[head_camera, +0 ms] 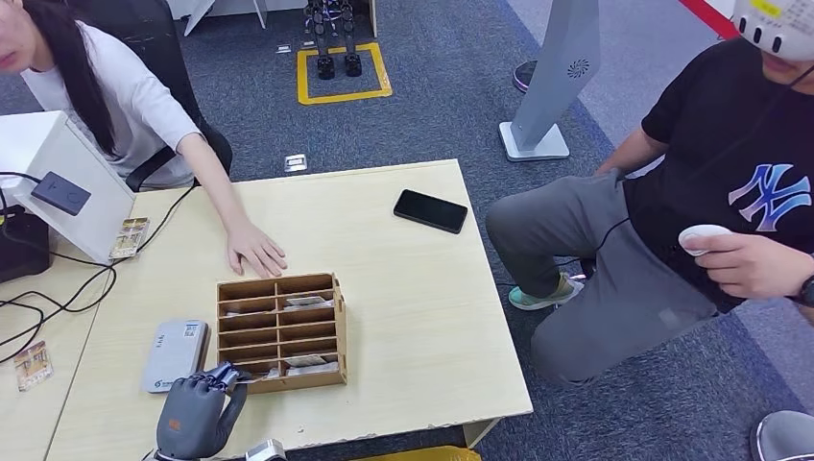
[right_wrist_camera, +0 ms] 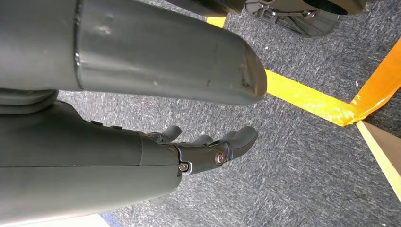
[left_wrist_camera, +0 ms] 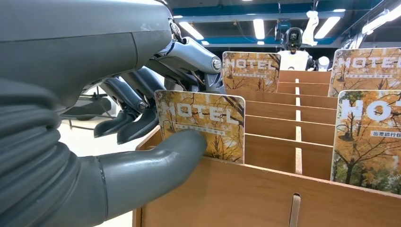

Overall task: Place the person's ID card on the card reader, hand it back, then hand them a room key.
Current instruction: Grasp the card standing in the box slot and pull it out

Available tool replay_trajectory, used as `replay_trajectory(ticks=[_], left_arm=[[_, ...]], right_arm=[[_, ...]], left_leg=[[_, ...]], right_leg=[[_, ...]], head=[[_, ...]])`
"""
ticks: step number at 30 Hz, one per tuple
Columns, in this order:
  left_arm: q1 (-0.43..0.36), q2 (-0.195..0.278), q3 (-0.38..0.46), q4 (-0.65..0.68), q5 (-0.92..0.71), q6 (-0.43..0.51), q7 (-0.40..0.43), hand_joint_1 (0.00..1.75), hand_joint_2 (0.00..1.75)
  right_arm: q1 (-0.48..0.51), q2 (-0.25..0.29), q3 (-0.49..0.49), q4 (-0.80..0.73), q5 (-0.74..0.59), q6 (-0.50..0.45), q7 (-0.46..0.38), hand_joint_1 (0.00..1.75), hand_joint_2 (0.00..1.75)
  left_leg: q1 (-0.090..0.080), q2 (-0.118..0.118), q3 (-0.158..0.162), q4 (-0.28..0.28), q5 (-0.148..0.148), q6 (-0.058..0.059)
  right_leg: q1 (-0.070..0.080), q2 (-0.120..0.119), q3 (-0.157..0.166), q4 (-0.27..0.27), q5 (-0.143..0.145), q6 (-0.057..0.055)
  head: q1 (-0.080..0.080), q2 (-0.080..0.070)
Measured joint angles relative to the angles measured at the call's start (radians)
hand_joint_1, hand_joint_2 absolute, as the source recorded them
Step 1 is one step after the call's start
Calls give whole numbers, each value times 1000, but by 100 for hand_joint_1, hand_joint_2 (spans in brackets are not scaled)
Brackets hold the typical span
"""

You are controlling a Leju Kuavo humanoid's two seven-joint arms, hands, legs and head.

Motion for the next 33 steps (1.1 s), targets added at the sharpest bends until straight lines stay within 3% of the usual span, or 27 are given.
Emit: replay_trajectory(ticks=[18,21,24,26,28,31,33], left_arm=[[-3,18,-10,6,36,0,0,175,175],[-6,79,-6,-49,134,-42,-15,175,175],[-31,206,49,-181,311,-234,-72,175,175],[-81,277,112,-258,397,-350,-102,175,175],[-188,348,153,-319,500,-476,-100,175,175],[-467,438,167,-357,652,-702,-35,175,175],[-652,476,165,-360,694,-791,2,175,175]], right_arm=[[0,2,-2,0,11,0,0,0,0],[0,2,-4,0,4,-1,0,0,0],[0,2,-4,0,-6,-1,0,0,0],[0,1,-4,0,-4,0,0,0,0],[0,1,-4,-1,-1,2,0,0,0],[-5,0,-4,-3,11,3,-2,0,0],[-10,0,-4,-3,18,3,-4,0,0]], left_leg=[[0,0,0,0,0,0],[2,1,0,0,1,-1],[5,1,-1,0,3,-4],[6,-1,-2,0,5,-6],[7,-4,-6,0,8,-8],[9,-9,-16,1,15,-9],[9,-6,-18,1,17,-10]], right_leg=[[0,0,0,0,0,0],[1,1,-1,1,1,-1],[3,1,-3,1,2,-3],[4,0,-6,2,3,-5],[5,-3,-10,2,4,-7],[7,-9,-16,3,11,-9],[7,-6,-18,3,15,-10]], head=[[0,0],[0,0],[1,0],[0,0],[-1,0],[0,0],[0,0]])
